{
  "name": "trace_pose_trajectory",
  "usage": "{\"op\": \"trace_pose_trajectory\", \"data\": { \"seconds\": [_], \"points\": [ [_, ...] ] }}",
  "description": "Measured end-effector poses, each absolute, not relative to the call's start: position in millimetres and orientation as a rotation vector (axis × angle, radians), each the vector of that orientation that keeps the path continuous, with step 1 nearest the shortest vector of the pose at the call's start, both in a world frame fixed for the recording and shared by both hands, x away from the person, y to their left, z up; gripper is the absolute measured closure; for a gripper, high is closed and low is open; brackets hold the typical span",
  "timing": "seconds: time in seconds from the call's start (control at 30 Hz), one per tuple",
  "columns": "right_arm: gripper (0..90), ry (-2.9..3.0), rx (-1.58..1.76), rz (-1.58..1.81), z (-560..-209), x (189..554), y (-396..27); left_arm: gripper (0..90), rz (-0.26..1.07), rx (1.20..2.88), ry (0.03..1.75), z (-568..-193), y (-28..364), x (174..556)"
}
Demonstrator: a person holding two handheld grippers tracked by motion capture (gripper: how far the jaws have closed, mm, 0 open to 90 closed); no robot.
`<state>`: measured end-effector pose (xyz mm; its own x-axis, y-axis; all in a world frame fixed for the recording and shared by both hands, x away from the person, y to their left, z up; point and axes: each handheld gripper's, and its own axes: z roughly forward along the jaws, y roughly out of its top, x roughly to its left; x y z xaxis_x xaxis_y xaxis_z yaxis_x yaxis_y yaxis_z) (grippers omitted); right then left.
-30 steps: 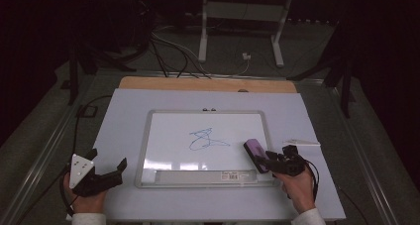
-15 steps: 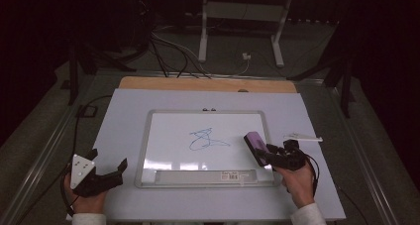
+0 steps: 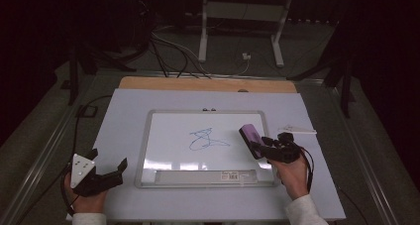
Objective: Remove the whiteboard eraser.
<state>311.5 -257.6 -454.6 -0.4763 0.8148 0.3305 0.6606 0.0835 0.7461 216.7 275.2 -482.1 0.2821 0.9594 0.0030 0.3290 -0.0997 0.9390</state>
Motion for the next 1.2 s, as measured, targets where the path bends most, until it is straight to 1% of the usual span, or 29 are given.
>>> {"op": "trace_pose_trajectory", "data": {
  "seconds": [0.7, 1.2],
  "points": [
    [40.6, 2.179, 1.459, 1.369, -453, 333, -231, 0.7, 0.843, 1.625, 1.208, -483, 275, 217],
    [40.6, 2.187, 1.436, 1.357, -452, 342, -218, 0.7, 0.843, 1.627, 1.206, -483, 274, 218]
  ]
}}
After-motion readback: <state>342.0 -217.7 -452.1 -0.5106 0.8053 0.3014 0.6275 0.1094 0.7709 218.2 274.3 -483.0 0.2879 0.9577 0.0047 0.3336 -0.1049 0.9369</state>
